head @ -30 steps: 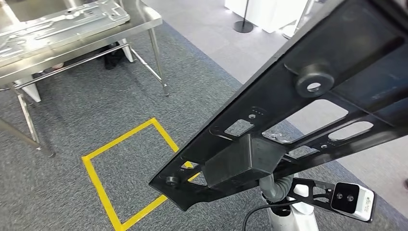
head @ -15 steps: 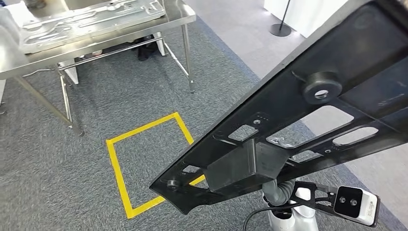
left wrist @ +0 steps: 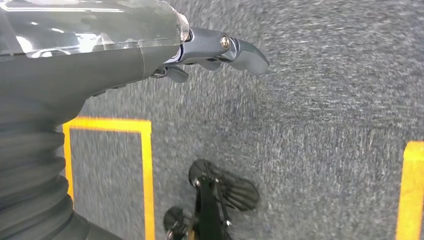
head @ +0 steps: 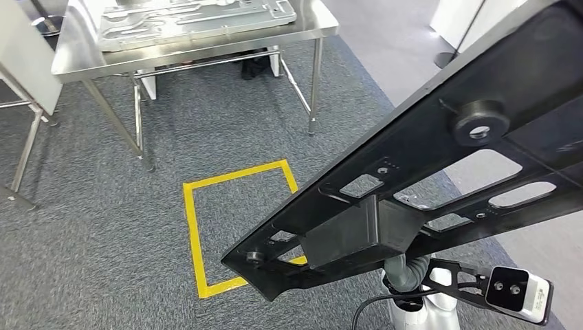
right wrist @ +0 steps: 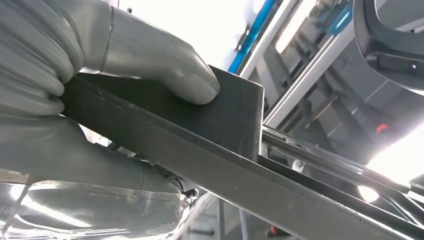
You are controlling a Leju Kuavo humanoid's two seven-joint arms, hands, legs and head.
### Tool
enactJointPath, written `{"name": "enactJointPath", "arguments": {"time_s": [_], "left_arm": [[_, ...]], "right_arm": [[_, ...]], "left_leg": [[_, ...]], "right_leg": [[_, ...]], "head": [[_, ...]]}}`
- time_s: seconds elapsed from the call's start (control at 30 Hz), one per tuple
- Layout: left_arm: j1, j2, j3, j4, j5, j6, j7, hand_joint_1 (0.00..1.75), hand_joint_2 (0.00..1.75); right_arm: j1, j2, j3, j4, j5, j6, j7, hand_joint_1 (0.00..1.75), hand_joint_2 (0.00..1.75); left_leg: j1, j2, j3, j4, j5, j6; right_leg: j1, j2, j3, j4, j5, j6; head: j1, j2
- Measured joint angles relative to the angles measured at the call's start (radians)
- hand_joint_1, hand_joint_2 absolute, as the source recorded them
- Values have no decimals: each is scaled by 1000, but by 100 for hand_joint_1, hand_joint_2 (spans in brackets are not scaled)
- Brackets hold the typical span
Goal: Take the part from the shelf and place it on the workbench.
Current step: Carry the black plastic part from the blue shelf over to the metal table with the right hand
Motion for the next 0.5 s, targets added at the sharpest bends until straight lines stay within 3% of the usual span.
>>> {"name": "enactJointPath", "arguments": {"time_s": [0.07,0.1,0.2,0.23,0.3,0.37,0.4,0.43,0.47,0.5], "left_arm": [[0,-1,1,0,5,-10,-1,0,175],[1,-2,1,0,7,-15,-2,0,175],[3,-2,4,0,13,-23,-3,0,175],[4,-2,5,0,15,-24,-3,0,175],[1,-2,6,0,17,-25,-3,0,175],[-3,-1,9,0,21,-26,-3,0,175],[-3,-1,11,0,23,-28,-3,0,175],[-3,-1,12,0,25,-30,-3,0,175],[-2,-1,14,0,26,-32,-3,0,175],[-2,-1,14,0,26,-34,-3,0,175]], "right_arm": [[-4,0,-3,-2,-1,18,0,175,175],[-6,2,-6,-4,-2,26,0,175,175],[-7,10,-12,-11,-4,34,0,175,175],[-8,14,-13,-11,-5,34,0,175,175],[-9,19,-13,-11,-6,33,0,175,175],[-9,21,-13,-10,-6,30,0,175,175],[-9,21,-13,-10,-5,28,0,175,175],[-9,21,-13,-9,-3,26,1,175,175],[-9,21,-13,-8,-1,24,1,175,175],[-10,21,-13,-8,0,21,1,175,175]], "left_leg": [[-2,-14,0,6,-4,-6],[-4,-18,-3,8,-6,-11],[-2,-20,-5,5,-7,-30],[-2,-11,-7,12,-14,-35],[-1,23,-37,85,-60,-44],[1,49,-101,221,-125,-53],[2,54,-126,273,-141,-55],[3,56,-134,288,-137,-57],[3,58,-121,262,-115,-57],[3,60,-88,199,-79,-56]], "right_leg": [[1,13,52,-130,60,-8],[2,19,63,-163,70,-13],[3,19,66,-181,75,-30],[2,16,70,-186,78,-37],[-1,6,76,-196,81,-48],[2,-5,77,-197,80,-52],[2,-10,76,-196,79,-52],[3,-14,77,-196,79,-52],[3,-17,78,-196,78,-51],[3,-20,80,-195,77,-49]], "head": [[0,0],[0,0],[0,0],[0,0],[0,0],[0,0],[0,0],[0,0],[0,0],[0,0]]}}
